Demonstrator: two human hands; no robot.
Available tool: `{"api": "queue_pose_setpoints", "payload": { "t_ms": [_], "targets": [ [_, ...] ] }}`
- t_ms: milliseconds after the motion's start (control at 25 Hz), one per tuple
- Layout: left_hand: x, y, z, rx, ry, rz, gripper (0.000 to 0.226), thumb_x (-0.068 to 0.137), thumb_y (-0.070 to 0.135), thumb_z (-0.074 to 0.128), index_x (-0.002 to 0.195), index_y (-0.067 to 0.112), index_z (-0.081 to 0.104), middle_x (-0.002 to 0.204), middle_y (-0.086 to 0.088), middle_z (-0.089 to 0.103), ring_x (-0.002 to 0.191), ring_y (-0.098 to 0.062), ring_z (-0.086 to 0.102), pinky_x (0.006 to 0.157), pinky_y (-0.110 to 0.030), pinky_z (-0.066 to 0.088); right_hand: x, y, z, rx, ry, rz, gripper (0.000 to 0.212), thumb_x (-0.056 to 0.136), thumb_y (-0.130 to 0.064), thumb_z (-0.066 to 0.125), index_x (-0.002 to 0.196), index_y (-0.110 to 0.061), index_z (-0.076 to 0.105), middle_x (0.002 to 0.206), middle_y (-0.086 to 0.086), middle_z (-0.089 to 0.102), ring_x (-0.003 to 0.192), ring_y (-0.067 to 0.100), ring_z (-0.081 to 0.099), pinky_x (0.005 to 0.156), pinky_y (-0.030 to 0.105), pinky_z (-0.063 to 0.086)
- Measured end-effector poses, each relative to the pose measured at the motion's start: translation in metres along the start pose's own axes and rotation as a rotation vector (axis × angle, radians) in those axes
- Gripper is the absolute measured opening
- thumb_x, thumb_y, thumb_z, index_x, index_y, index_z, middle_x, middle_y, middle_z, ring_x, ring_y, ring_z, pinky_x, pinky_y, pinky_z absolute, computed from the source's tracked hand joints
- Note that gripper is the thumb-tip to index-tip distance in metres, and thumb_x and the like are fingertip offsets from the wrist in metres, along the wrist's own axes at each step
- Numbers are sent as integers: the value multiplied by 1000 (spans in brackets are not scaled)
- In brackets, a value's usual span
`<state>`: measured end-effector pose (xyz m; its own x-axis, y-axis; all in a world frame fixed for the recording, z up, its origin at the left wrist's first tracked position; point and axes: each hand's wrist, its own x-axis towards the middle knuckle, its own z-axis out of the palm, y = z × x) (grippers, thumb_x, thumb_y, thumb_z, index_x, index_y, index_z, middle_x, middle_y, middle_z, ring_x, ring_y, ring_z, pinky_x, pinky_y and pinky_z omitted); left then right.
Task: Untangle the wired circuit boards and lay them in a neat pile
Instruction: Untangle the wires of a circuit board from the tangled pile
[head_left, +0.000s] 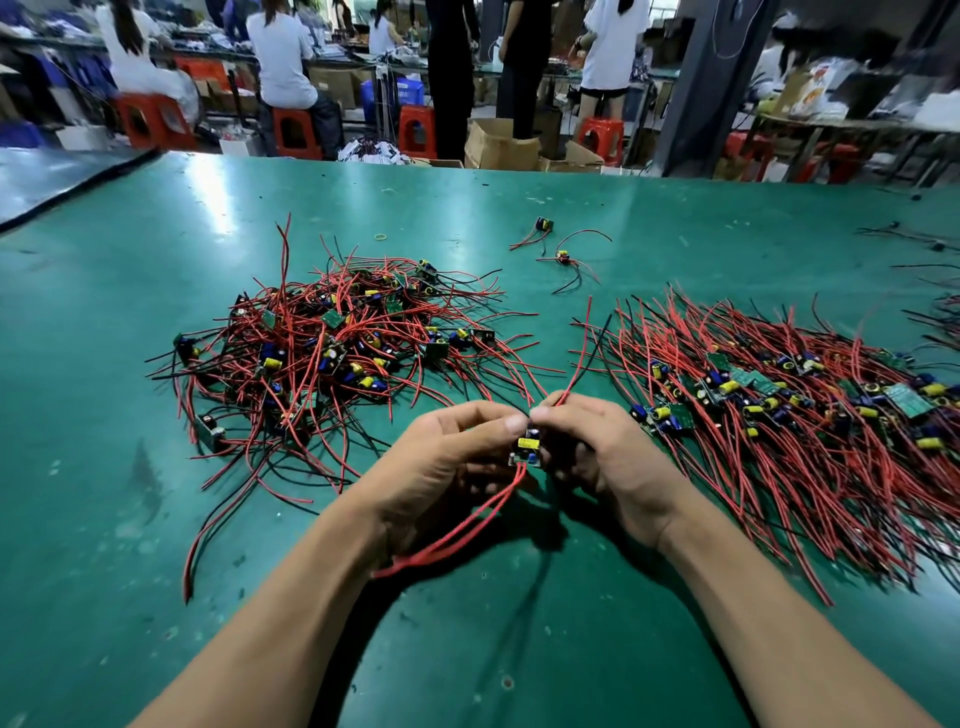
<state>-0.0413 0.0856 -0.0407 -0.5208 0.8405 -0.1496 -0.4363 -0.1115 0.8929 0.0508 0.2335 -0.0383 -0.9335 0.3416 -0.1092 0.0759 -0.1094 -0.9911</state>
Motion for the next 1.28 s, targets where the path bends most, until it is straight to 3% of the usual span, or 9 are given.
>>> {"api": "queue_pose_setpoints", "payload": {
  "t_ms": [80, 240, 360, 480, 600, 760, 1000, 1120, 1280],
  "targets": [
    [1, -3, 1, 12, 16, 16, 27, 69, 19, 77, 93, 10, 69, 85, -17, 70, 60, -17, 63, 56, -23, 52, 2, 1, -2, 7, 48, -21, 20, 88, -24, 70, 69, -23, 68, 65, 0, 57, 53, 10, 51, 49, 19, 39],
    [4, -6, 6, 93, 59, 69, 24, 77, 8, 72, 99, 1, 66, 83, -15, 72, 62, -16, 64, 58, -22, 53, 3, 1, -5, 18, 64, -42, 20, 77, -35, 75, 76, -16, 68, 75, 14, 48, 62, 19, 39, 53, 29, 29],
    [6, -7, 7, 146, 110, 72, 8, 85, -1, 66, 91, 2, 69, 77, -14, 67, 59, -16, 56, 56, -23, 52, 2, 3, -5, 15, 41, -77, 22, 80, -35, 73, 78, -13, 73, 59, -2, 49, 52, 10, 39, 48, 21, 29],
    [6, -8, 11, 168, 140, 77, 8, 87, 2, 65, 83, 5, 72, 73, -11, 64, 62, -17, 51, 55, -24, 49, 2, 4, -6, 64, 21, -90, 21, 87, -30, 70, 82, -9, 74, 51, -8, 52, 42, 3, 42, 41, 14, 31],
    [5, -9, 15, 211, 189, 101, 11, 88, 10, 68, 78, 7, 71, 69, -9, 63, 60, -17, 56, 51, -23, 51, 4, 6, -4, 76, 27, -71, 28, 75, -39, 80, 81, -12, 74, 55, -2, 42, 49, 9, 32, 54, 30, 16],
    [5, -10, 16, 163, 204, 115, 10, 87, 5, 67, 79, 4, 72, 70, -11, 63, 58, -16, 61, 52, -25, 54, 7, 11, -4, 112, 19, -34, 35, 75, -38, 82, 90, -7, 73, 62, 2, 42, 56, 14, 29, 57, 34, 21],
    [5, -9, 19, 168, 210, 123, 16, 86, 1, 67, 73, 7, 74, 66, -7, 62, 54, -12, 57, 47, -19, 48, 8, 11, 0, 277, 10, -16, 19, 81, -25, 76, 81, -6, 74, 54, -2, 54, 42, 4, 43, 42, 17, 37],
    [4, -12, 18, 314, 221, 157, 15, 83, 0, 68, 70, 5, 71, 61, -6, 63, 52, -12, 54, 48, -18, 45, 14, 9, -4, 303, 136, -19, 20, 74, -28, 74, 78, -9, 73, 55, -4, 39, 41, 4, 30, 39, 16, 28],
    [2, -12, 17, 412, 196, 158, 12, 84, 4, 70, 72, 2, 69, 61, -4, 65, 52, -10, 54, 51, -17, 43, 17, 4, -12, 515, 164, 57, 18, 76, -24, 69, 73, -7, 74, 59, -5, 41, 38, 3, 29, 37, 15, 25]
  ]
}}
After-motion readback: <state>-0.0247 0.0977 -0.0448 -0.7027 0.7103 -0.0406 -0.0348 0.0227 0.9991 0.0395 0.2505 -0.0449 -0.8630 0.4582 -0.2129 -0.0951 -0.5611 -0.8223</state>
